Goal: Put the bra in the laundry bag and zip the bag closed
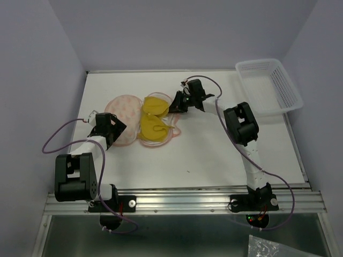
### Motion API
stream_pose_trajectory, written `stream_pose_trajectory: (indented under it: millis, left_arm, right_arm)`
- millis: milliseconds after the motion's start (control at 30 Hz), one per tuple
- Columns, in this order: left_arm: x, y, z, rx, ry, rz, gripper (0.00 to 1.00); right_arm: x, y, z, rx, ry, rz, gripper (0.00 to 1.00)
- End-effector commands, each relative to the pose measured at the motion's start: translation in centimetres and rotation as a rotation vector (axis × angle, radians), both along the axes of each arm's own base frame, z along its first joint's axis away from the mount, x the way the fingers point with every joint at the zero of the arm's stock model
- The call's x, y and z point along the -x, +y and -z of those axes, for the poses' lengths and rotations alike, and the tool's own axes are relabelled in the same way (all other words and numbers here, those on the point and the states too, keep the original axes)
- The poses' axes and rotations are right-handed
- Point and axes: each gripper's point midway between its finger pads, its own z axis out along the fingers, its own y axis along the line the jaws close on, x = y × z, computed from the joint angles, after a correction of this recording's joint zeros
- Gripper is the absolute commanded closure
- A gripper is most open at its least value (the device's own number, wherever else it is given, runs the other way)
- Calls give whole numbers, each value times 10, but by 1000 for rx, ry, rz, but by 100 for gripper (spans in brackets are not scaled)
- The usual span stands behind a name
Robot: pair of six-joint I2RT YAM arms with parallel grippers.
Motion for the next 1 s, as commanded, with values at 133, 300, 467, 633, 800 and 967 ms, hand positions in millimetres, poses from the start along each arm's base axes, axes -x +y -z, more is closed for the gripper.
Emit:
stream_pose_trajectory:
  millis: [133, 300, 467, 633, 800, 967]
  left_arm:
    - [15, 2, -15, -7, -6, -14, 1]
    - [16, 3, -22, -14, -21, -23, 1]
    - [13, 3, -27, -13, -38, -20, 1]
    - [10, 2, -31, -10, -47, -14, 1]
    - [7, 2, -33, -10, -50, -10, 1]
    - [8, 2, -26, -7, -29, -12, 1]
  right_arm:
    - [-11, -20, -73, 77, -214, 116, 68]
    - [-5, -29, -92, 105, -251, 129, 50]
    - [-3, -32, -95, 132, -290, 95, 41]
    - [8, 1, -102, 188, -397, -28, 44]
    - [27, 39, -100, 239, -491, -155, 44]
    - [27, 73, -93, 238, -591, -210, 43]
